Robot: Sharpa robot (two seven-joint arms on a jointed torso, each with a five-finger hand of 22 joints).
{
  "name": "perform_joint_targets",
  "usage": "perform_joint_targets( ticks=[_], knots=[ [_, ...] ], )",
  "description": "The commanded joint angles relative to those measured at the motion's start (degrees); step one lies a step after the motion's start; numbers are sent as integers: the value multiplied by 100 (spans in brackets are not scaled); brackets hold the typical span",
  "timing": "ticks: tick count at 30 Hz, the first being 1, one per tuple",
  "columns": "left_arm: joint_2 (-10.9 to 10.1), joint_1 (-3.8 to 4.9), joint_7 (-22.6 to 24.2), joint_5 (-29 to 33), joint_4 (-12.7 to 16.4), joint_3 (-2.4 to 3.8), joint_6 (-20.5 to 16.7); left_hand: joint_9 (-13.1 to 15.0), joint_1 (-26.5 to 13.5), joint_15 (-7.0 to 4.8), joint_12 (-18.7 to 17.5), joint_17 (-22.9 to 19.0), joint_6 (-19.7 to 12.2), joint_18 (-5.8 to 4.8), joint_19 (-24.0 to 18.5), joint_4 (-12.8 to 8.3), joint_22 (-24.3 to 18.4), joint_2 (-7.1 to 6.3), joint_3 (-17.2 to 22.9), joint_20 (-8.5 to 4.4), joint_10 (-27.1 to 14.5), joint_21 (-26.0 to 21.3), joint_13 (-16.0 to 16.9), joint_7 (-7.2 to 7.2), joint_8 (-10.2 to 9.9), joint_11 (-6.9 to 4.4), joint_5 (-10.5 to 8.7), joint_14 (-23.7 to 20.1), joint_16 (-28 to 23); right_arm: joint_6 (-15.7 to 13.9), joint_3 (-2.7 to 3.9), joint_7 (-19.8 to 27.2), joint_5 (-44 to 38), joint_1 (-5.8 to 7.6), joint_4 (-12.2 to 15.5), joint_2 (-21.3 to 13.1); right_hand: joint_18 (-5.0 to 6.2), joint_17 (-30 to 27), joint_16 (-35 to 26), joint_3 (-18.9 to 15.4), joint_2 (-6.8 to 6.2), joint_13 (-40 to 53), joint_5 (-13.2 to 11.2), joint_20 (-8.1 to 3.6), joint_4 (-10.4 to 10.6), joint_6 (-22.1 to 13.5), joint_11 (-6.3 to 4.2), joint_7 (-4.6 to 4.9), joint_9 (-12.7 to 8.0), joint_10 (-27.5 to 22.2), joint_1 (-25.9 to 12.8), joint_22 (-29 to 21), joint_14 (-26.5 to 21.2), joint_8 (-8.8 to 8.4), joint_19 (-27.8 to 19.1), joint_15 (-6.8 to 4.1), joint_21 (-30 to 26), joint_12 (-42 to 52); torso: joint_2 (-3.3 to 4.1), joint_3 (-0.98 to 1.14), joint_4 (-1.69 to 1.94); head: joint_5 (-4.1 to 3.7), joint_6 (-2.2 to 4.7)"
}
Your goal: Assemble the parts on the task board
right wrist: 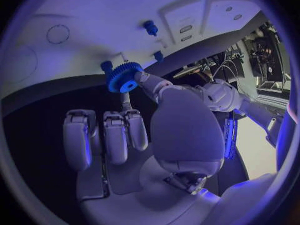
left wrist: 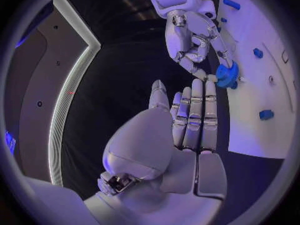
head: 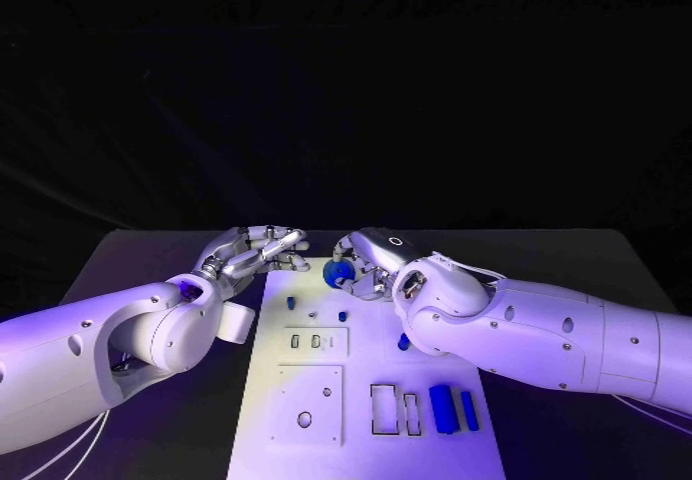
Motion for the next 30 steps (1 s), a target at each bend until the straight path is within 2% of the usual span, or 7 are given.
perform_joint_targets(
  ticks=[1, 11, 23, 30],
  knots=[
    [3, 8, 103, 16, -16, 4, -15, 12, -48, -7, -9, 13, -56, 42, -45, 0, 9, 18, -147, 4, -37, 31, 14, 2, -28, 1, -11, -48, 23, 100, -6, 55, -140, -26, -69, 81, -69, 1509, 23, 35, -13, 856, 14, -42, 1, 389, -32, -276, 167, 35, -53, 1032, 597, 165, 251, -35, 19, 33, -4, 8, -10, 4, -5],
    [0, 9, 112, 16, -54, 5, -8, 16, -48, -6, -8, 17, -59, 42, -47, -2, 10, 17, -147, 4, -36, 33, 17, 3, -28, 1, -12, -51, 25, 135, -26, 14, -134, -169, -308, 274, -67, 1509, 23, 38, -40, 853, 21, -44, -3, 372, -28, -270, 166, 33, -78, 1026, 597, 150, 246, -34, 13, 29, -2, 9, 0, 16, -37],
    [-11, 11, 109, 16, -73, 5, 2, 20, -50, -6, -6, 20, -58, 42, -50, -1, 11, 19, -147, 5, -36, 33, 20, 3, -27, 1, -13, -53, 27, 188, -29, -10, -172, -205, -379, 286, -69, 1509, 23, 50, -82, 855, 40, -45, -33, 362, -26, -267, 167, 34, -80, 1032, 597, 136, 249, -32, 16, 31, -5, 12, -32, 42, -68],
    [-1, 11, 102, 17, -82, 5, 12, 20, -50, -6, -6, 20, -58, 42, -50, -1, 11, 19, -147, 5, -36, 33, 20, 3, -27, 1, -13, -53, 27, 189, -29, -43, -221, -210, -405, 291, -69, 1509, 23, 49, -112, 837, 43, -44, -41, 346, -20, -258, 164, 18, -97, 1032, 597, 121, 249, -29, 15, 12, -4, 16, -16, 30, -64]
  ],
)
